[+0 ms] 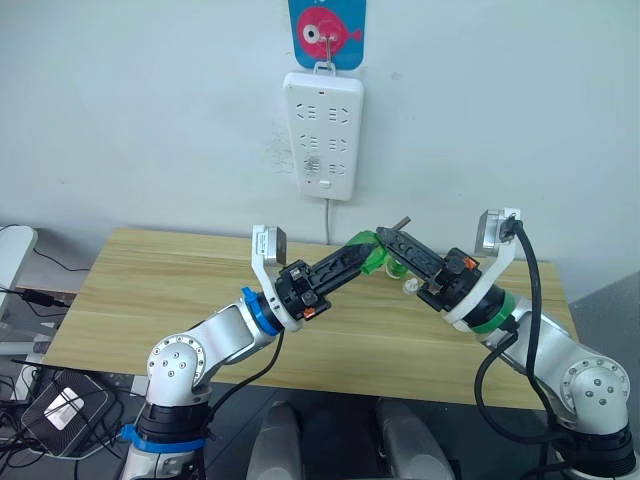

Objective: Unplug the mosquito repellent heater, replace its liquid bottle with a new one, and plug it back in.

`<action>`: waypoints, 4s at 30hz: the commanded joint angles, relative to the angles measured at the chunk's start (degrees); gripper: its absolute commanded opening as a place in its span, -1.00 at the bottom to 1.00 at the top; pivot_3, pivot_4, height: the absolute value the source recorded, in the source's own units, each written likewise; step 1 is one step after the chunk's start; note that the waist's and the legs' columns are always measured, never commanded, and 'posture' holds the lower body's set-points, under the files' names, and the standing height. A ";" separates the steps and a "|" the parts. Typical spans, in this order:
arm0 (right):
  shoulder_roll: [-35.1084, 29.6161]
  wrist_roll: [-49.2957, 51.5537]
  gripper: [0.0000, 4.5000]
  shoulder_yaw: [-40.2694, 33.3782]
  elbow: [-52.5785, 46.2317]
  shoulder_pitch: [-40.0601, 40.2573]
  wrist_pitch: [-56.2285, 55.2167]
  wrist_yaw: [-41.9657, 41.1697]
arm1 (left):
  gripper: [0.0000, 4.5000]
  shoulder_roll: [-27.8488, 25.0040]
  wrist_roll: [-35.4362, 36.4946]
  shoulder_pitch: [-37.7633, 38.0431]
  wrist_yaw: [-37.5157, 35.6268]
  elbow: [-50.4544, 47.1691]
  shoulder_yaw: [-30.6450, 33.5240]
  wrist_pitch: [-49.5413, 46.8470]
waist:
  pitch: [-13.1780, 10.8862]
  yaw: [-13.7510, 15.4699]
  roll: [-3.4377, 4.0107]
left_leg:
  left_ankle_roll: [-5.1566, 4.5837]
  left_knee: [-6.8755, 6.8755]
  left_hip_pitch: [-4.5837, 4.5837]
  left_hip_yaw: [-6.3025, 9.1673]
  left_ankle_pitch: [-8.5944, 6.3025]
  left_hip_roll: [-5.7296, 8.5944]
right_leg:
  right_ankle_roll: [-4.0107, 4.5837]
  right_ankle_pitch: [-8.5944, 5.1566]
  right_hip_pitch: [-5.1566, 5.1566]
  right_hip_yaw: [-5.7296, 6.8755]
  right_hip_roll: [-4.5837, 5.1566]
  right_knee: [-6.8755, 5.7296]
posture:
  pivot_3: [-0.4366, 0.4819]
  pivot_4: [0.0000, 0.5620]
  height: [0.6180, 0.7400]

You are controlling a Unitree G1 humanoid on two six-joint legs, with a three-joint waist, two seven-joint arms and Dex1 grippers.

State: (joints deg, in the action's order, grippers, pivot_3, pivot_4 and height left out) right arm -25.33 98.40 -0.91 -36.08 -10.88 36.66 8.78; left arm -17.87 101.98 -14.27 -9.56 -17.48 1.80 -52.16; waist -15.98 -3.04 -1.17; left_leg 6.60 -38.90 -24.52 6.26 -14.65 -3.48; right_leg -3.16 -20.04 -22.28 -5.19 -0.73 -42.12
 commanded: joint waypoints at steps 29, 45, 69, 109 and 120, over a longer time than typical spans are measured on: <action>-35.20 -45.01 1.00 -0.12 16.48 0.18 27.14 -11.83 | 0.06 -15.05 -87.49 -1.25 -59.42 22.91 -22.26 88.74 | -0.18 0.58 0.23 | -0.28 0.15 0.15 -0.49 -0.15 -0.01 | 0.00 0.00 -0.03 -0.48 -0.01 0.22 | -0.20 -0.02 0.30; -20.16 -55.70 1.00 -0.69 29.18 -12.75 43.03 -13.79 | 0.06 -17.10 -83.31 2.41 -61.09 15.07 -21.10 77.01 | -0.84 -0.13 0.48 | -0.39 0.20 0.12 -0.34 -0.21 -0.02 | 0.00 -0.01 -0.03 -0.36 -0.04 0.21 | -0.11 0.06 0.30; -11.77 -68.82 1.00 -1.05 30.38 -12.00 41.54 -18.95 | 0.06 -17.36 -84.48 3.57 -61.55 11.27 -19.74 69.89 | -0.91 -0.16 0.50 | -0.39 0.24 0.12 -0.36 -0.21 -0.02 | -0.01 -0.01 -0.04 -0.37 -0.05 0.28 | -0.10 0.03 0.30; -10.40 4.87 0.32 -23.96 -1.18 10.59 24.70 -16.30 | 0.06 -19.41 -52.63 -4.34 -48.67 -6.46 -3.60 11.49 | -1.11 -0.24 0.51 | -0.33 0.94 0.10 -0.38 -0.17 -0.08 | 0.00 0.03 0.03 -0.24 0.00 1.02 | -0.16 -0.09 0.30; -18.25 9.48 0.32 -17.07 -3.41 12.95 16.40 -15.99 | 0.06 -18.63 -48.19 -5.68 -47.54 -6.92 -2.84 6.95 | -1.10 -0.10 0.50 | -0.27 0.92 0.10 -0.35 -0.13 -0.09 | 0.01 0.03 0.03 -0.22 0.00 0.99 | -0.16 -0.09 0.30</action>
State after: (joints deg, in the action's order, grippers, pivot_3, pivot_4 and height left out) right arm -42.87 105.98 -18.25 -37.02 1.75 54.58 -6.13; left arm -36.98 51.78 -19.31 -57.11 -22.29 -2.04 -44.82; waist -17.09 -3.14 -0.67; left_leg 6.35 -37.99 -24.42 5.91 -14.77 -3.56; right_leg -3.16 -20.01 -22.25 -5.42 -0.73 -41.12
